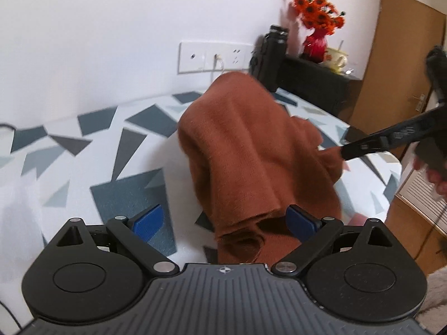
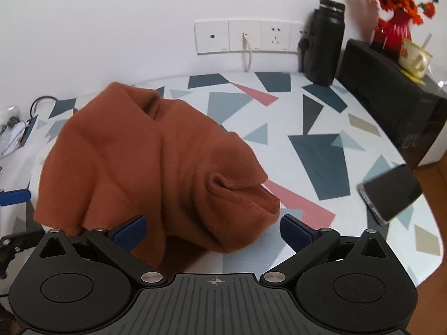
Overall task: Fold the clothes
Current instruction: 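Close the right gripper on the garment edge while the left gripper grasps another edge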
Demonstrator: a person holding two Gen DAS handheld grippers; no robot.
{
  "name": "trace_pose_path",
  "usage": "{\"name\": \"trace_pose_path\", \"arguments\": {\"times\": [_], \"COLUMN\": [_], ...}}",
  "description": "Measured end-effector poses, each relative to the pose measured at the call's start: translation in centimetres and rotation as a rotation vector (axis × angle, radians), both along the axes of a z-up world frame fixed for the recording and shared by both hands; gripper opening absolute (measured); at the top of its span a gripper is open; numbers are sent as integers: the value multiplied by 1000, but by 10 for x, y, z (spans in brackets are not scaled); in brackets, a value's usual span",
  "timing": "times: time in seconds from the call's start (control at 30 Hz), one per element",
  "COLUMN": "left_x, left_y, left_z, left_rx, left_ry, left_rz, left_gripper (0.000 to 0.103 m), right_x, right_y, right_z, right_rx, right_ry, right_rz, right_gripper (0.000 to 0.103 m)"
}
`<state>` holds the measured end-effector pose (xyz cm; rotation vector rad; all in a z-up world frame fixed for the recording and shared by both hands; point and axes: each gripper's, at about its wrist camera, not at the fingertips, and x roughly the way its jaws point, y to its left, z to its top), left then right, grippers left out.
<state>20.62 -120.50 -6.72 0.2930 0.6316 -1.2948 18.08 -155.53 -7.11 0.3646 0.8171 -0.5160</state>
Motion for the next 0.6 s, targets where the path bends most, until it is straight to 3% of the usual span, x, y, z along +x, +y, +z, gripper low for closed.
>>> {"name": "trace_pose_path", "arguments": {"times": [0.07,0.2,0.33,0.5,0.57,0.6], "left_x": [-3,-7,-11,-10,-3,2], "left_y": [-4,-19,-41,-72,-79,-81], "left_z": [2,7,18,17,12,11], "left_rx": [-11,-15,-27,18,34,47], "left_ry": [5,2,13,10,36,53], "left_rz": [0,44,48,92,129,154], "left_gripper": [96,96,97,98,84,58], "right_x": [2,15,28,40,41,41], "right_y": [-11,-25,-44,-71,-79,-83], "right_z": [-4,-8,-13,-32,-38,-40], "right_rx": [55,79,95,169,188,197], "right_ry": [-32,-52,-73,-72,-76,-81], "right_rz": [13,80,134,162,173,177], "right_gripper": [73,59,55,34,27,24]}}
